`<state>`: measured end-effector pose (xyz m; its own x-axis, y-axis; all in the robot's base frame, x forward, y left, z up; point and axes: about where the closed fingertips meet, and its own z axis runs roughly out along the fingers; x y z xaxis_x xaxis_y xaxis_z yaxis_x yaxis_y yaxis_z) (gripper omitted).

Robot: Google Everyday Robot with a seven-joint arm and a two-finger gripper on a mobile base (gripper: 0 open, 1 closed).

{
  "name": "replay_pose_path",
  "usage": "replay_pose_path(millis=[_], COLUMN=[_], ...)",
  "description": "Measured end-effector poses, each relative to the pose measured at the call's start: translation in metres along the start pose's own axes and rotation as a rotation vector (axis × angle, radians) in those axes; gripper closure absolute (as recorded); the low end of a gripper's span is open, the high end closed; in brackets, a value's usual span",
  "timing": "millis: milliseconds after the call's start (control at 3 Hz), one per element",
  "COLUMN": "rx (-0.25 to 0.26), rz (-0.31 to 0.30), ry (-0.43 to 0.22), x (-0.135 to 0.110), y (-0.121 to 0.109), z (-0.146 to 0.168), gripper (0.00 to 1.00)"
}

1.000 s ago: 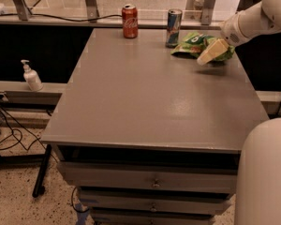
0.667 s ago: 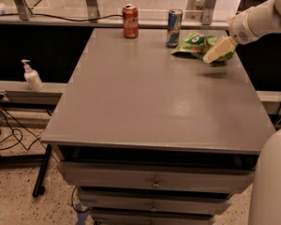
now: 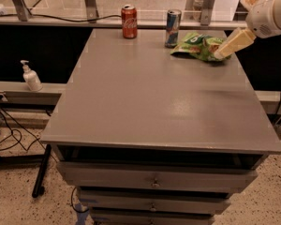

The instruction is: Move green rice chip bag near redbull can

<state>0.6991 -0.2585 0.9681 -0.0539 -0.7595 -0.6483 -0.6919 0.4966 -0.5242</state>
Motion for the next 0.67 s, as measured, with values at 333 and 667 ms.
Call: replay_pose_path(millis=[333, 667], rx=[0.097, 0.252], rz=[-0.044, -0.005], ry=[-0.058, -0.036], x=[-0.015, -0.006], y=[0.012, 0.020], z=[-0.070, -0.141], gripper=[0.00, 0.00])
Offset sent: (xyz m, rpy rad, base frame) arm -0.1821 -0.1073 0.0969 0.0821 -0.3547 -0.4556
